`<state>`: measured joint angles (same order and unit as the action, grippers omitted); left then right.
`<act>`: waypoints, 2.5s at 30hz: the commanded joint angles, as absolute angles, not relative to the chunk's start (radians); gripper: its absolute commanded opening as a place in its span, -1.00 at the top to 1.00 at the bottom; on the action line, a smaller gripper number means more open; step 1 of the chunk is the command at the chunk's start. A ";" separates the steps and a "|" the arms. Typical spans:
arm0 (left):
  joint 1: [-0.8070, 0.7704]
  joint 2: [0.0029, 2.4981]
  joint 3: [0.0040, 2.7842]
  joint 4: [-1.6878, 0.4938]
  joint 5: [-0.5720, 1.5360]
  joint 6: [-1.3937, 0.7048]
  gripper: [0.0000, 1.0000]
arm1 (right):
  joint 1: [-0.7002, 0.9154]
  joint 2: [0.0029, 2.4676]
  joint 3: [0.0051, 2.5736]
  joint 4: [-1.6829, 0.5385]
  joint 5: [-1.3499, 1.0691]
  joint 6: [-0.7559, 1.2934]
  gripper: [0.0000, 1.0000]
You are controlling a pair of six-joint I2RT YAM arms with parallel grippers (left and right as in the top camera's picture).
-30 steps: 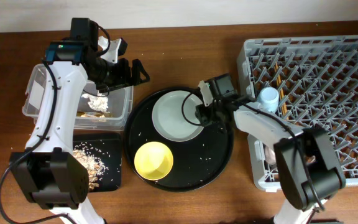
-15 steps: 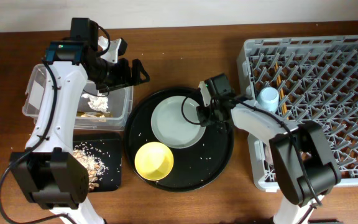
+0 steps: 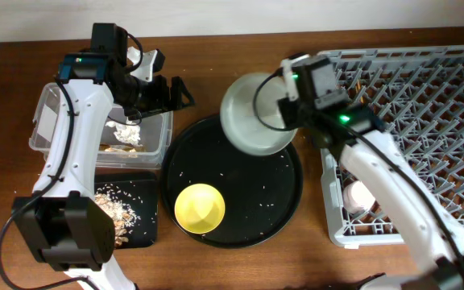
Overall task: Sort waste into correct bins and load items into the dishwasher rack
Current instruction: 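Grasp the white plate rim and stand it upright in the rack, then reach the right gripper to the yellow bowl and grasp its rim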
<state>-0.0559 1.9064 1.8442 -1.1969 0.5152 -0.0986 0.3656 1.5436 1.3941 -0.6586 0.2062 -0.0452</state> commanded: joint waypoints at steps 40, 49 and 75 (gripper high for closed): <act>-0.049 1.890 1.854 -1.198 0.514 -0.104 -0.99 | -0.181 1.790 1.424 -0.205 0.613 -0.729 0.92; -0.049 1.890 1.854 -1.198 0.514 -0.104 -0.99 | -0.162 1.775 1.425 -0.199 0.645 -0.725 -0.77; -0.049 1.890 1.854 -1.198 0.514 -0.104 -0.99 | 0.652 1.501 1.423 -0.909 -0.188 -0.019 -0.01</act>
<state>-0.0555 1.9064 1.8442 -1.1976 0.5152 -0.0986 0.5919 1.4895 1.4223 -0.9092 -0.0254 -0.1520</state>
